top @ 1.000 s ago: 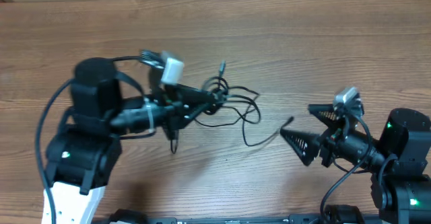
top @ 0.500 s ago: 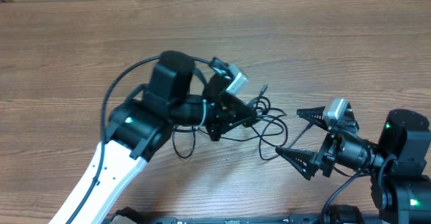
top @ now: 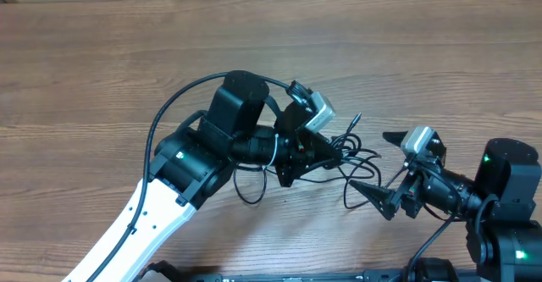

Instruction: Untangle cables

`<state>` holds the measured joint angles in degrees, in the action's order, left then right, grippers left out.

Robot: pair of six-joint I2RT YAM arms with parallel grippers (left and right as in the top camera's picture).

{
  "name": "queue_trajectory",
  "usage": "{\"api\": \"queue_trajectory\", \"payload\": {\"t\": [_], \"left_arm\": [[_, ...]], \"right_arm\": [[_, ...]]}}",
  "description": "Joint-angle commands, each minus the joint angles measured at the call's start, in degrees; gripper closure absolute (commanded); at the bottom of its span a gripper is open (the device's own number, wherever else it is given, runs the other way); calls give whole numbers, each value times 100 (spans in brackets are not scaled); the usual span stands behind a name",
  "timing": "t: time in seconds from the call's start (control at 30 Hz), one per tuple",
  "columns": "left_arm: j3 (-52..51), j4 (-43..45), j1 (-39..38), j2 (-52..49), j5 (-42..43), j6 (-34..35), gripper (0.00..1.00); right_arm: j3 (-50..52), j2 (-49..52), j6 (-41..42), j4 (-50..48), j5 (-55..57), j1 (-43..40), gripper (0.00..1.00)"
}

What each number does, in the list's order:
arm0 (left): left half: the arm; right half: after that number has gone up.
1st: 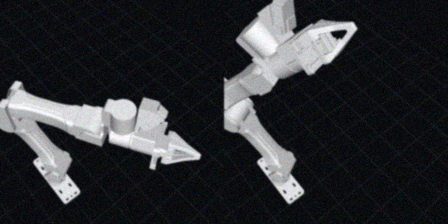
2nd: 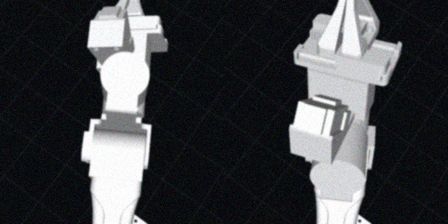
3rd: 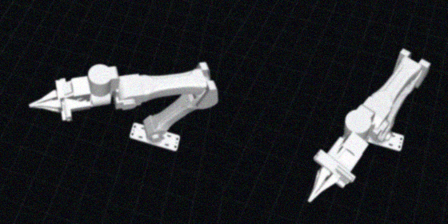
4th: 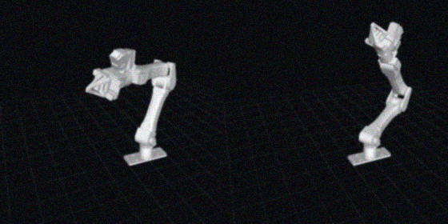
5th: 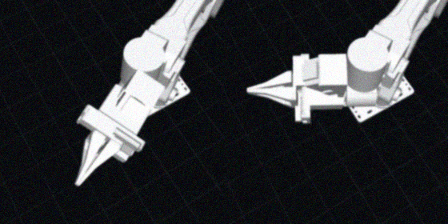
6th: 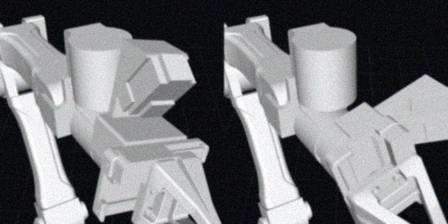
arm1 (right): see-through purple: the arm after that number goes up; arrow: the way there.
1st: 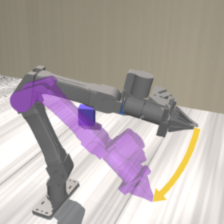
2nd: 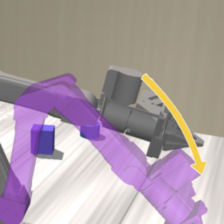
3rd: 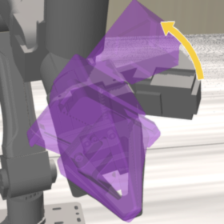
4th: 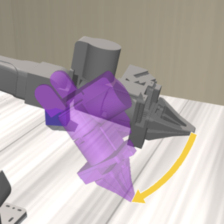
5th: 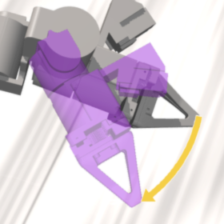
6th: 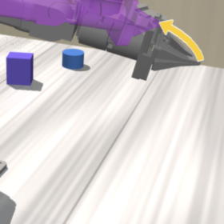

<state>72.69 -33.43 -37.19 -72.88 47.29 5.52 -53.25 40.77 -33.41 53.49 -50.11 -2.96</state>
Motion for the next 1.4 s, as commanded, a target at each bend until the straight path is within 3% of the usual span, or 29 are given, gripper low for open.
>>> {"api": "queue_trajectory", "payload": {"t": [0.0,0.3,0.4,0.5,0.7,0.73,0.83,0.93,0.97,1.07,1.13,1.23,1.37], "left_arm": [[55,46,-76,24,55,-151,96],[55,28,-87,24,713,-339,96],[55,22,-101,24,892,-411,96],[55,-22,-151,22,885,-455,96],[55,-39,-151,22,732,-446,96],[55,-39,-151,24,675,-444,96],[55,-39,-144,24,481,-404,93],[55,-39,-144,24,334,-369,81],[55,-39,-138,24,184,-278,51],[55,-39,-96,24,164,-251,41],[55,-50,-59,24,162,-203,21],[55,-120,39,24,160,-205,0],[55,-260,271,26,166,-83,0]], "right_arm": [[-114,-20,-184,-46,271,0,0],[-114,-15,-212,-46,31,0,1],[-114,-15,-310,-22,-72,0,10],[-114,-15,-310,-24,-210,0,26],[-114,-15,-262,140,-422,0,89],[-114,-15,-262,214,-422,0,96],[-114,-15,-254,520,-420,0,96],[-114,-15,249,658,-396,0,96],[-114,-15,752,664,-398,0,96],[-114,-15,1200,625,-396,-2,96],[-114,-15,1585,533,-387,-2,96],[-114,-15,2238,363,-197,-2,96],[-114,-15,3314,96,330,-2,96]]}}
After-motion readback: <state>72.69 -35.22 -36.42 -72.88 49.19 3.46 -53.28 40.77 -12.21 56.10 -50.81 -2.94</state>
